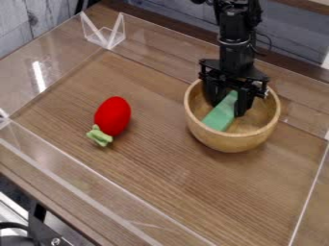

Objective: Remove the green block from the brown bowl and put it on the table

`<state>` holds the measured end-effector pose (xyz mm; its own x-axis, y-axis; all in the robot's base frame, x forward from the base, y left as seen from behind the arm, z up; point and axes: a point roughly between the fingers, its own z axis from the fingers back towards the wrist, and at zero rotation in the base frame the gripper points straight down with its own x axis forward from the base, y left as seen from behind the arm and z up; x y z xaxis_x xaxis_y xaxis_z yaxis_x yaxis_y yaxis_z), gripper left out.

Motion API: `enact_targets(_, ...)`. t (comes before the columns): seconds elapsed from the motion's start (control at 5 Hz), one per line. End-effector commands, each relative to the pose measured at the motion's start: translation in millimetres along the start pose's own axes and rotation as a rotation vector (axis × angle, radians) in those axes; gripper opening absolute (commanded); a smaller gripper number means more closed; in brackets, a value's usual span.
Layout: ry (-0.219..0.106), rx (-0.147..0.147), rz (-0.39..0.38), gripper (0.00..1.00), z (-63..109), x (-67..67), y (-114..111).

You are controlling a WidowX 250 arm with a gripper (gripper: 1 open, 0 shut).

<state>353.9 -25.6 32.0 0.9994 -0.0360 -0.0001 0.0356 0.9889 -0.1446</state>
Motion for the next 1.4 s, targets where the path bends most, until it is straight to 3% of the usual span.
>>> enact_targets(0.0, -0.025, 0.004, -0.047, 0.00, 2.9, 8.4, -6)
enact_targets(0.4, -0.009, 0.004, -0.127, 0.00, 0.8, -11.1, 1)
enact_targets(0.6, 0.000, 0.003, -0.177, 0.00, -5.0, -11.4, 2)
enact_targets(1.2, -0.071, -0.014, -0.220, 0.00, 28.7, -10.3, -13)
